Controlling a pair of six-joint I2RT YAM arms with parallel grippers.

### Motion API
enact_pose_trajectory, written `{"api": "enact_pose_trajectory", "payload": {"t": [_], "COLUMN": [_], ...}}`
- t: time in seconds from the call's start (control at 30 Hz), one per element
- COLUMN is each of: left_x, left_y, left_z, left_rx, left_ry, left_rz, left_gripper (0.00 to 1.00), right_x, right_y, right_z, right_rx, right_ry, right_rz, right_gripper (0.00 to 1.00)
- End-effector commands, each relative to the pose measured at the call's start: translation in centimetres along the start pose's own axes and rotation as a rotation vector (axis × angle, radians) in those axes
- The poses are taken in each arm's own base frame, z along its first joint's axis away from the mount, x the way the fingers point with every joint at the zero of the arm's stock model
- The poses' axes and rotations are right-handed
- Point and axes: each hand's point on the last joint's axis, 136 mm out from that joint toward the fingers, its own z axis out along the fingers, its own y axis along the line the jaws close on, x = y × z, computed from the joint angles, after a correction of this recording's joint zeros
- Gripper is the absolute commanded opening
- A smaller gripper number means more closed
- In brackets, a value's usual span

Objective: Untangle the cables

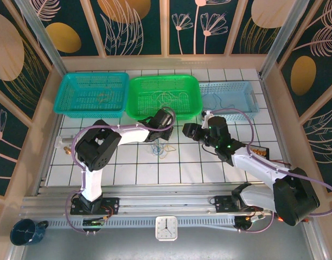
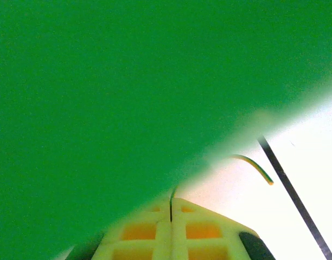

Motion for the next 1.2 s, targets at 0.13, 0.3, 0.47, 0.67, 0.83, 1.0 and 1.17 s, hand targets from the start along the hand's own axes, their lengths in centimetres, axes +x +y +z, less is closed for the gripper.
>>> {"api": "enact_pose_trajectory", "payload": {"t": [0.13,0.3,0.47,0.67,0.83,1.0,1.17], "left_x": [-3.7,-6.7,-8.0,-8.7,-8.8,-10.0,-11.3], "left_y": [-1.0,-2.3,-3.2,-3.5,-3.4,-1.5,3.4], "left_z": [-4.9,-9.5,-12.6,-14.9,-15.9,-17.9,-19.3], "left_rx": [0.068,0.157,0.239,0.276,0.289,0.227,0.112], "left_ry": [-0.095,-0.205,-0.274,-0.326,-0.353,-0.438,-0.507], "left_rz": [-0.034,-0.076,-0.122,-0.149,-0.171,-0.206,-0.266], "left_gripper": [0.00,0.00,0.00,0.00,0.00,0.00,0.00], "right_x": [-0.2,0.2,0.5,1.3,1.7,2.2,2.4], "right_y": [0.7,2.4,3.8,5.7,6.5,5.5,4.6], "right_z": [0.0,0.1,0.3,1.4,2.3,3.3,3.6], "right_rx": [-0.050,-0.169,-0.259,-0.330,-0.341,-0.304,-0.261], "right_ry": [-0.011,-0.012,-0.022,-0.007,0.001,0.020,0.025], "right_rz": [-0.033,-0.087,-0.154,-0.203,-0.203,-0.175,-0.159], "right_gripper": [0.54,0.60,0.61,0.62,0.62,0.62,0.61]}}
